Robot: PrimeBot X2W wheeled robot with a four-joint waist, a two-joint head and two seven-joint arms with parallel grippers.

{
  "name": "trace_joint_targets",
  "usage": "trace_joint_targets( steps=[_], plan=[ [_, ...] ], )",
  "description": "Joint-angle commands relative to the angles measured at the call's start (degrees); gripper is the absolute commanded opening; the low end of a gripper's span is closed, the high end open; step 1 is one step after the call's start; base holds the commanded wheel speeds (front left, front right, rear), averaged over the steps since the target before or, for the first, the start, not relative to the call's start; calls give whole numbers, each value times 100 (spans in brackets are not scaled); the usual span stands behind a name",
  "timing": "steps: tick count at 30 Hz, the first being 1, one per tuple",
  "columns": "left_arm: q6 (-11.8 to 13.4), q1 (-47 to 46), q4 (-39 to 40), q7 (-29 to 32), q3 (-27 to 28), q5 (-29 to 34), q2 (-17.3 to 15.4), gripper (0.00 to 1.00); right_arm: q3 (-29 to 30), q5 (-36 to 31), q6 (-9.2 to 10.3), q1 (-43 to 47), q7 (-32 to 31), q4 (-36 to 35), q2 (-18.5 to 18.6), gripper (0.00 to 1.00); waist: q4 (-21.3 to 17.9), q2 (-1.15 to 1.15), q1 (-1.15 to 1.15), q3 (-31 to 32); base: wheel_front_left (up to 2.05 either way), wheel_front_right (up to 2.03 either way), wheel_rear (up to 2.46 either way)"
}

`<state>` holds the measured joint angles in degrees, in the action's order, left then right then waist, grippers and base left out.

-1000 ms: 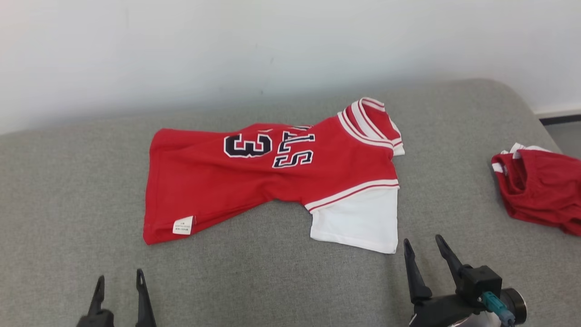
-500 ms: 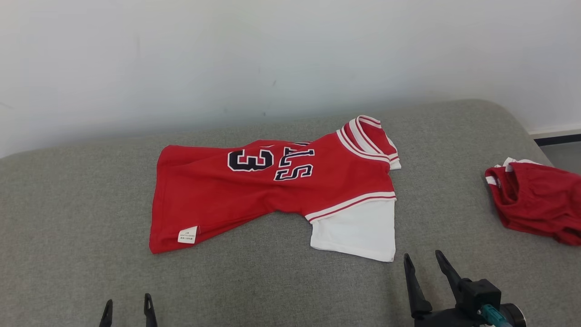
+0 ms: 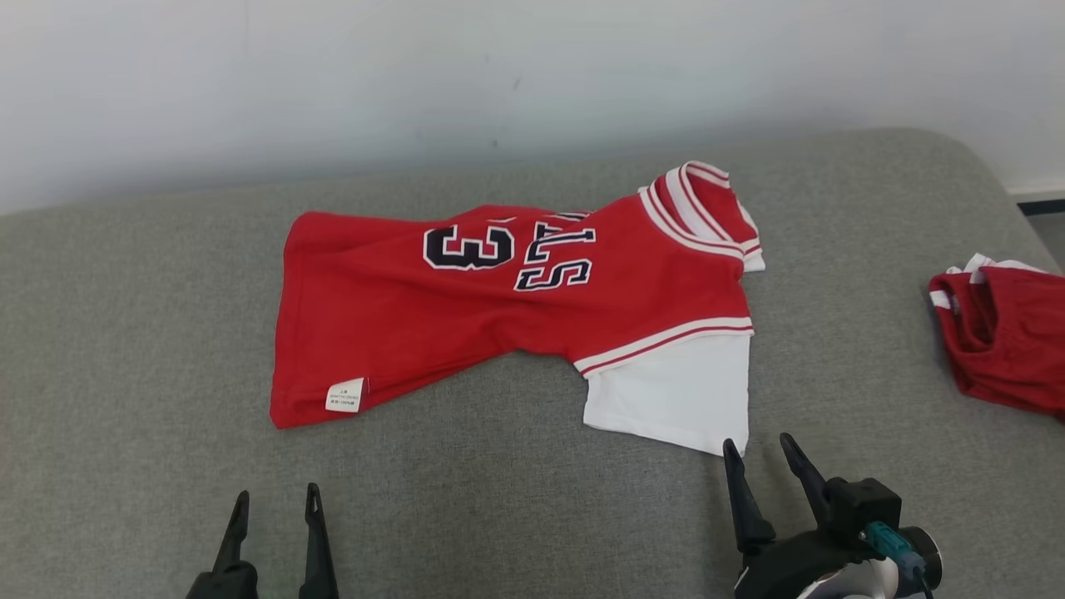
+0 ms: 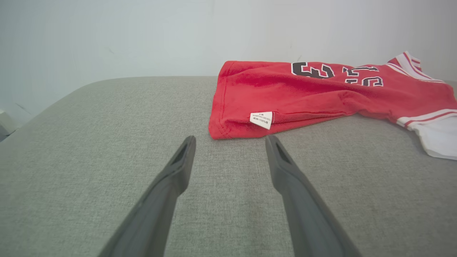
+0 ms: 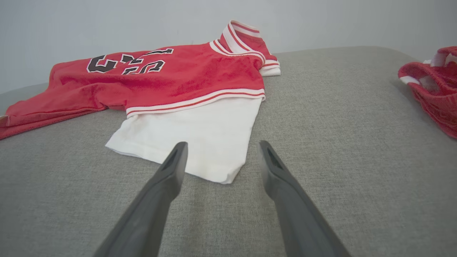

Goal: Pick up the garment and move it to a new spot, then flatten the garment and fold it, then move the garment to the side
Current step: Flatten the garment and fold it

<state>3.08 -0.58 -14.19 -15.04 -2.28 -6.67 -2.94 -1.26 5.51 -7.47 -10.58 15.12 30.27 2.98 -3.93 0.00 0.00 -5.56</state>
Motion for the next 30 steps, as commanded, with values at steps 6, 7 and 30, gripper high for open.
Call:
trace_joint_targets(
  steps=[6,7,30],
  plan=[
    [5,-248,-58,-19,-87,-6,9,100,69,88,-3,-277,-3,214,-15,100,180,0,0,-461,0,0,0],
    [5,-287,-61,-20,-106,-3,9,100,122,134,-3,-317,-3,266,-14,100,200,0,0,-517,0,0,0],
    [16,-360,-321,-19,-22,-180,8,100,363,100,-3,112,-11,518,122,0,38,0,0,-412,0,0,0]
  ],
)
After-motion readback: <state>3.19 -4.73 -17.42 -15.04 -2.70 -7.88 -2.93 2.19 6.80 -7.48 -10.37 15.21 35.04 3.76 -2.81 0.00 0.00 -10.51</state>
